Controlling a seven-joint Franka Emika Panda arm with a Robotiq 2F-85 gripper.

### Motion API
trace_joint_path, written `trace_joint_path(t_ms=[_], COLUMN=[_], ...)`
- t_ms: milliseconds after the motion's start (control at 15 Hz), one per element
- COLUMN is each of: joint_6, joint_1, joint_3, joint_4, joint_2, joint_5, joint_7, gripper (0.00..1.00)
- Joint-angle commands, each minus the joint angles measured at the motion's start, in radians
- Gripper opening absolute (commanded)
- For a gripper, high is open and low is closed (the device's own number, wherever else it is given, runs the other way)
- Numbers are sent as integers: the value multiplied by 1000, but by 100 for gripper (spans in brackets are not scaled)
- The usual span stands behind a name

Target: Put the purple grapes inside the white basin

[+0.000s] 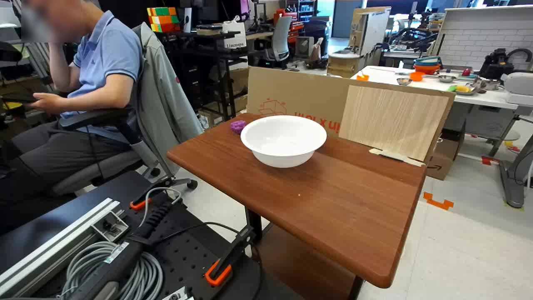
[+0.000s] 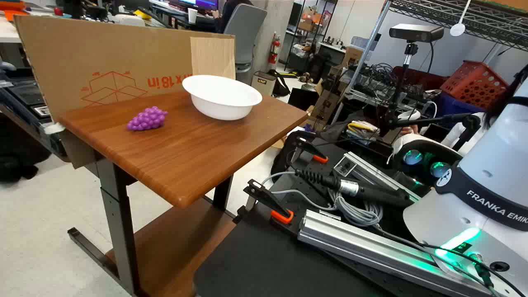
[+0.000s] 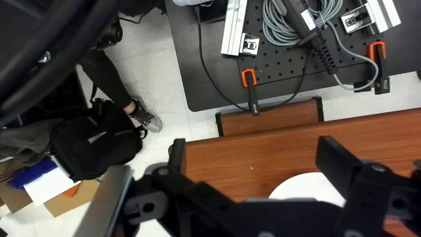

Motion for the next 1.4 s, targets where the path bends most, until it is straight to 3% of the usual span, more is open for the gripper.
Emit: trace_joint_path(t_ms=[0,467,733,1333], joint_6=[-4,-4,4,44], joint_1=[17,17,84,239], joint_3=[-13,-13,-34,-32], joint_4=[2,2,5,59], joint_2=[0,0,23,126], joint_5=[-6,-6,-13,10], joint_7=[7,7,-204,-528], gripper=[100,100,100,100])
